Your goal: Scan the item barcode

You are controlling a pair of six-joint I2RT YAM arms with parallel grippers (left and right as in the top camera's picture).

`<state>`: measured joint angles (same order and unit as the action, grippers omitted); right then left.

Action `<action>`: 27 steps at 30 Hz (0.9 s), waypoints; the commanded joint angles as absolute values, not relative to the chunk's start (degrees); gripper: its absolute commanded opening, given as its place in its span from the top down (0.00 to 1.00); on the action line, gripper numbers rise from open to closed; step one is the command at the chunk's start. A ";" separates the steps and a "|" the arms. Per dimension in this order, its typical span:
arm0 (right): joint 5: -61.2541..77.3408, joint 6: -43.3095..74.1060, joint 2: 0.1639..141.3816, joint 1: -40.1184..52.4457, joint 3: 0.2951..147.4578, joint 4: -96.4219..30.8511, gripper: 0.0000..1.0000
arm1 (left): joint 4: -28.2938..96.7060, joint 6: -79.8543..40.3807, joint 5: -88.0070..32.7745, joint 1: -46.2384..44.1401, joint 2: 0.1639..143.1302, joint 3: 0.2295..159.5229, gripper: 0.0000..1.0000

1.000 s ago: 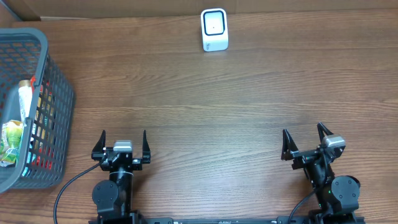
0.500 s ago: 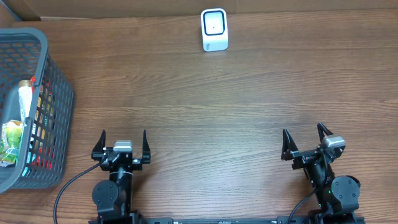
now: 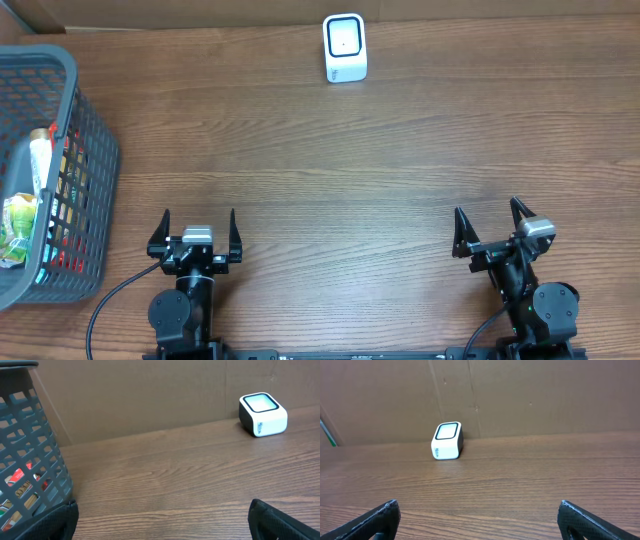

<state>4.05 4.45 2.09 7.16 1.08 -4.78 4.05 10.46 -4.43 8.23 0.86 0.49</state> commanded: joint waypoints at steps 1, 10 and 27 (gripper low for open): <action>3.68 4.67 1.56 6.90 0.45 -4.49 0.00 | 4.16 9.41 -3.90 8.01 0.25 0.27 0.00; 3.68 4.67 1.56 6.90 0.45 -4.49 0.00 | 4.05 -2.63 -5.15 7.94 0.25 0.30 0.00; 3.68 4.69 1.56 6.90 0.45 -4.49 0.00 | 4.95 -6.02 -8.69 7.94 0.25 2.66 0.00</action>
<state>4.05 4.49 2.09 7.14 1.06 -4.75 4.10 -4.60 -6.22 8.23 0.86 0.58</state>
